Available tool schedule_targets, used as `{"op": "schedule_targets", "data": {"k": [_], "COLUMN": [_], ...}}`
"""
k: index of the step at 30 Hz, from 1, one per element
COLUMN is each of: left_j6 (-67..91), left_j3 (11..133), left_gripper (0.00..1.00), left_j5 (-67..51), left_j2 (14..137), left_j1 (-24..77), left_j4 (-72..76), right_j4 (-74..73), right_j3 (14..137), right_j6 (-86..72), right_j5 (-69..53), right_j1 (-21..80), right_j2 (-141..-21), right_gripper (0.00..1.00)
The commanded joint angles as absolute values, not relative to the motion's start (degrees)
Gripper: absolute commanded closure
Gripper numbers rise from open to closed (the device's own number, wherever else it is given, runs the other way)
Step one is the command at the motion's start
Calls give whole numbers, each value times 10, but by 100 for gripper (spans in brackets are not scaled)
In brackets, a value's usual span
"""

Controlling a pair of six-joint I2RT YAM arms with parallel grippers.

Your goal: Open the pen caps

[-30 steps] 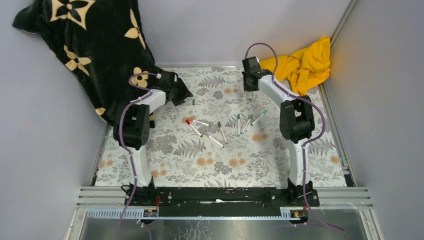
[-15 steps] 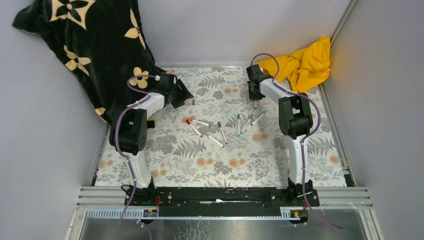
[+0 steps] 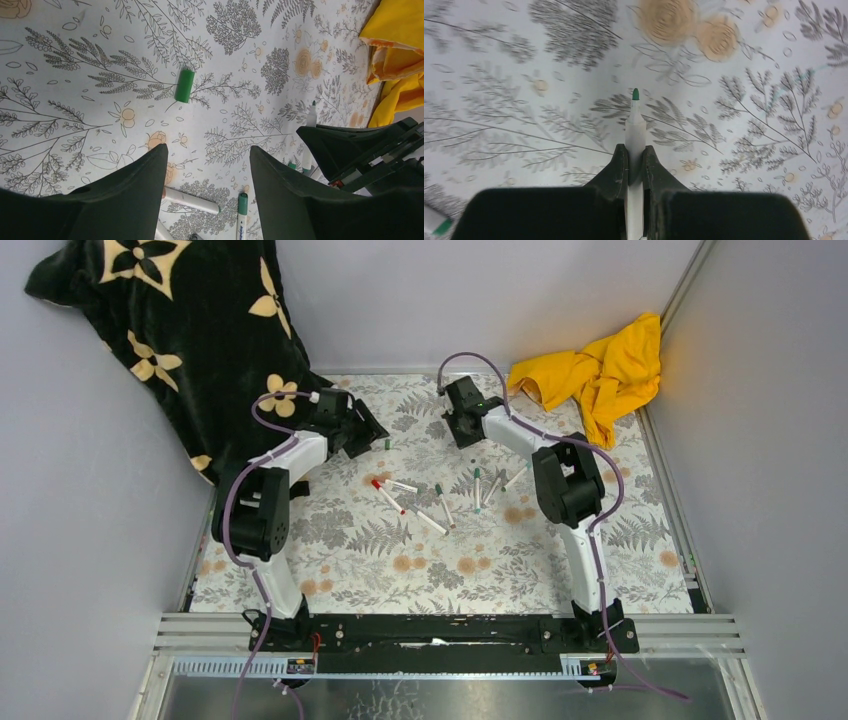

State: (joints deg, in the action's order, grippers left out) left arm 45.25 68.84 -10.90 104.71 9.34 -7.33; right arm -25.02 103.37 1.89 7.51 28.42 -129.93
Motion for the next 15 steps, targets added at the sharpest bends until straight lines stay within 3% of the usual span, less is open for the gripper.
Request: {"op": "schedule_targets", "data": {"k": [1,15], "left_j6": [461,487], "left_j3": [672,644], "left_gripper": [32,31], "left_j5": [-88,-90], "left_j2": [1018,999], "left_j1": [96,95], "left_j4": [-38,-15], "right_j4": [-254,-265], "right_j3": [1079,1108], "right_j6": [48,56], "right_j5": [51,10], "right_j1": [295,309], "right_j2": [-1294,-1331], "right_gripper": [93,79]}}
